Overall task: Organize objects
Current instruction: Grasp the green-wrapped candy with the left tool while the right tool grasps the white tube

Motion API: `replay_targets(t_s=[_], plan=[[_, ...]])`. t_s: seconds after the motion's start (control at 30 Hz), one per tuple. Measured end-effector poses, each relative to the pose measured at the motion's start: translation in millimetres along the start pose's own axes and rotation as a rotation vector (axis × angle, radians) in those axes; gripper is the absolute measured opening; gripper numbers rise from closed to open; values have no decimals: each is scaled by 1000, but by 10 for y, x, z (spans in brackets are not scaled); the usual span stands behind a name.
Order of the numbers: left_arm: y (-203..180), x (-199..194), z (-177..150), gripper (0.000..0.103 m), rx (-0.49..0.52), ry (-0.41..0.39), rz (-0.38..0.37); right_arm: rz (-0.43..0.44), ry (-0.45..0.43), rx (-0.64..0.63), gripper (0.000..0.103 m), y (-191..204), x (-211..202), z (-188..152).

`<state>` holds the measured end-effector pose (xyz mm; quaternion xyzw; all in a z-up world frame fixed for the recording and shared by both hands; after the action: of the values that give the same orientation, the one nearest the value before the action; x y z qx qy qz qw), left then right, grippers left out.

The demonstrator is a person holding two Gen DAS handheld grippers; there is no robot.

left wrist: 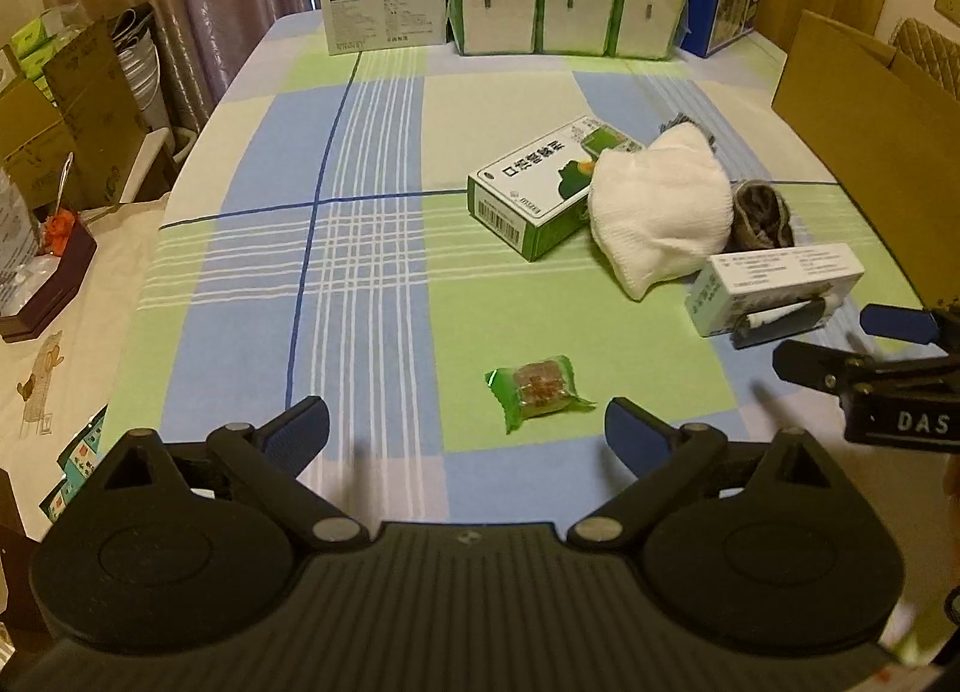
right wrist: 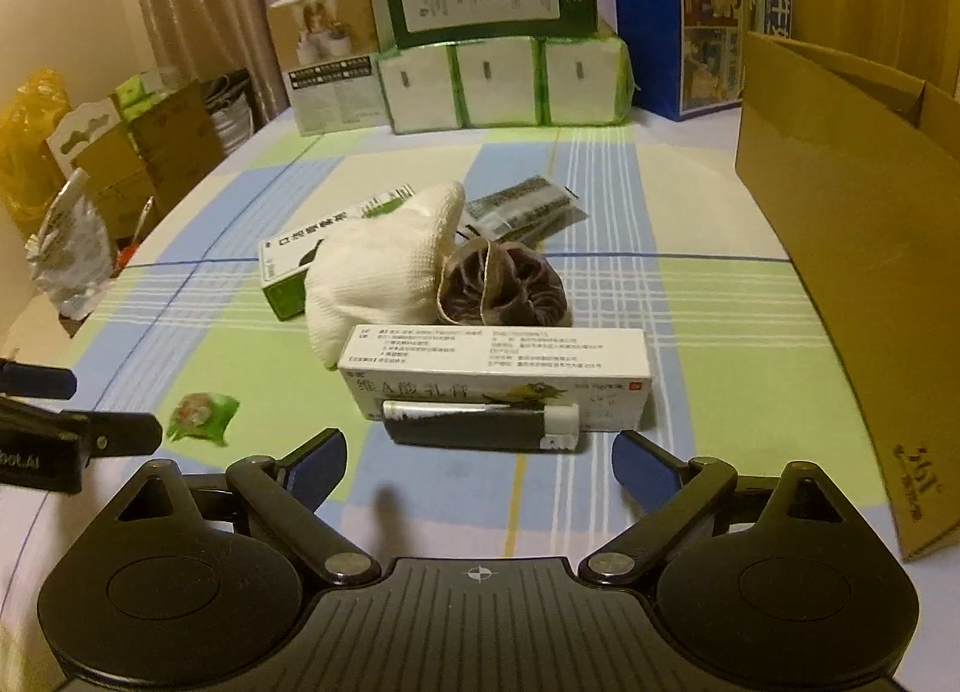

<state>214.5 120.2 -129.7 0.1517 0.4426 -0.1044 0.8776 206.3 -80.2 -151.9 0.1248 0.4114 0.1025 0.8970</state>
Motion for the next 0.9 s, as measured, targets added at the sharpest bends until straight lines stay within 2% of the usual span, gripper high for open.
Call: replay_targets(t_s=[0.23,0.5,0.63,0.9], plan=[[29,104,-6,96,-11,-2,-7,-28,0,12,91,77,198,-3],[11,166,-3,96,-11,-6,-20,-77,-24,5,80,94,280,-4],[-31,179,14,96,0,-8,-28,-76,-29,7,79,76,264,-5],[-109,232,73,86,3,-15,-45,-66,-42,34,79,-61,58,8]])
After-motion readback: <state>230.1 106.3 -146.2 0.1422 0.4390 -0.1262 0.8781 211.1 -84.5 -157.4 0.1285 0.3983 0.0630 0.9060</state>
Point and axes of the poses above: each gripper's, at about its wrist camera, not at the fingertips, and x roughly the way its jaws point, y to its left, z to its top, the point moved 5 cm from there along x, roughly the way its jaws point, and after that the axes turned 15 degrees about x, right-handed, at the moved point
